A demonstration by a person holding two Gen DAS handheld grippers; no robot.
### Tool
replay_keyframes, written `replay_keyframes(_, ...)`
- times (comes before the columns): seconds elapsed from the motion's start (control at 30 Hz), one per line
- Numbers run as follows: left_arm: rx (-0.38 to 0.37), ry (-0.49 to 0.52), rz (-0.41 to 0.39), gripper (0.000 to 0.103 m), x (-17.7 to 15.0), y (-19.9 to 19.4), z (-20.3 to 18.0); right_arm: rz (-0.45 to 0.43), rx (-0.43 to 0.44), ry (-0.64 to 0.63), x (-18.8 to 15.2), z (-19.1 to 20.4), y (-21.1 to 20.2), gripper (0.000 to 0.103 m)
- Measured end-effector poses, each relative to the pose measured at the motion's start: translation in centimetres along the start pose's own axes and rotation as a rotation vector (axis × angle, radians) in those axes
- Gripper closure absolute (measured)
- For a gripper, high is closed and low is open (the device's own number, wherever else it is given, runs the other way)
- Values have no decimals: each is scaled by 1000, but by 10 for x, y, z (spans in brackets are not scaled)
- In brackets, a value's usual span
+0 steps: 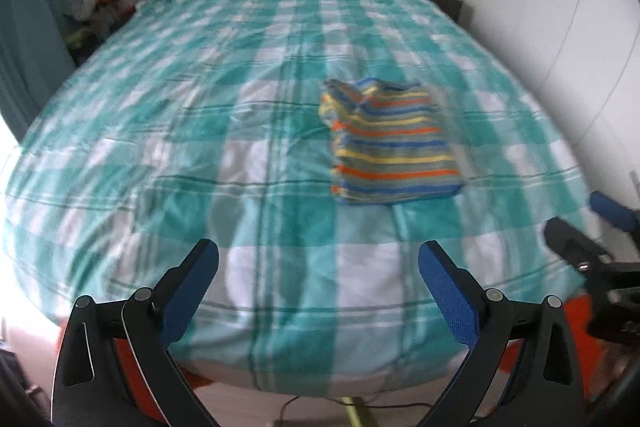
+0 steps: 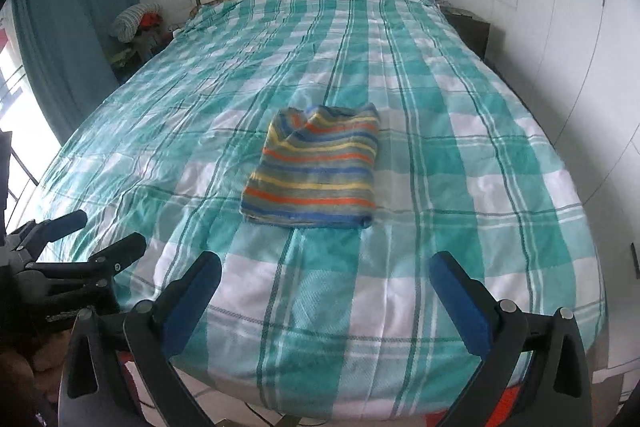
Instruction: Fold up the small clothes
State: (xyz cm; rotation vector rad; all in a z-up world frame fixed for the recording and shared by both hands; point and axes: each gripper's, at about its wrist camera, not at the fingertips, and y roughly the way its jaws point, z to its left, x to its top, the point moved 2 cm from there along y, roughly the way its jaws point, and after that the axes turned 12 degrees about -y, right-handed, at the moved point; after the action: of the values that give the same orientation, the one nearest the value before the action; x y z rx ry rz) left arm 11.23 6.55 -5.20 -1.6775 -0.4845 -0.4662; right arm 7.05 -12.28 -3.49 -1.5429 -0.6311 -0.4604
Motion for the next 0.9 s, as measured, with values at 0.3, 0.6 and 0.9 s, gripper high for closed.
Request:
replay_keyframes(0.3, 75, -15, -57, 1, 13, -2, 0, 10, -30, -45, 26, 14, 5, 0)
replay_keyframes(0.6, 90, -19, -67, 0, 28, -4, -1, 10, -54, -43, 40, 16, 9, 0)
replay_keyframes(0.9, 121, -1, -96, 0, 34, -9, -7, -4, -85, -42, 43, 11, 2, 0)
